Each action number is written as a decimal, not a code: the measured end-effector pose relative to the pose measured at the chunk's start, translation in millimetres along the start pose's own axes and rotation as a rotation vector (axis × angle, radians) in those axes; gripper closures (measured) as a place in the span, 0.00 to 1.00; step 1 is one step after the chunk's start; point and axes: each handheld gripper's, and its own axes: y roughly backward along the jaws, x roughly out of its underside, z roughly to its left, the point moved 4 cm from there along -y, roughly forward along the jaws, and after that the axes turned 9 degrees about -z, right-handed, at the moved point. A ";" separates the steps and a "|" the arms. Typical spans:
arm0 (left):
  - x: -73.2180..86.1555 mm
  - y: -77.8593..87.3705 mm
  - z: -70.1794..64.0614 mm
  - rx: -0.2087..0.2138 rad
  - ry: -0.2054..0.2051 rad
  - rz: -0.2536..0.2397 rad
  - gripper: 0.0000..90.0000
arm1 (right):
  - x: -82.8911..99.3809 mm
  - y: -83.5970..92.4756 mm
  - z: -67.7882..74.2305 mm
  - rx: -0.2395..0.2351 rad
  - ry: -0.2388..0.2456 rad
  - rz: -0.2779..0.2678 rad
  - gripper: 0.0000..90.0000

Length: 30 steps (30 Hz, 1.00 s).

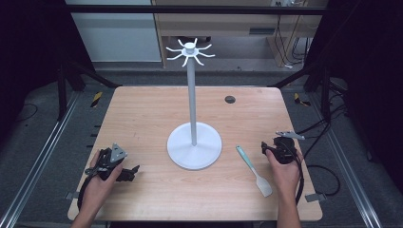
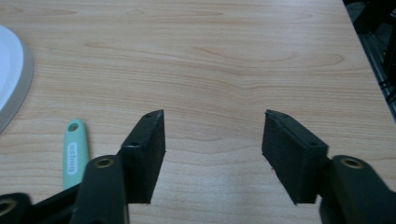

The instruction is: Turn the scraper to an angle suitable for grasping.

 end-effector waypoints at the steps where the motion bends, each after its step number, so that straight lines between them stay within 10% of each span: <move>1: -0.2 0.3 0.0 -0.001 0.000 -0.002 0.03 | -0.1 -1.2 1.6 -0.007 0.012 0.001 0.51; 16: -1.1 0.6 -0.3 -0.002 -0.005 -0.007 0.03 | 0.8 -13.3 50.2 -0.141 0.126 0.100 0.97; 30: -1.1 0.4 -0.8 -0.001 -0.006 -0.008 0.03 | 11.6 -25.3 66.3 -0.190 0.192 0.202 1.00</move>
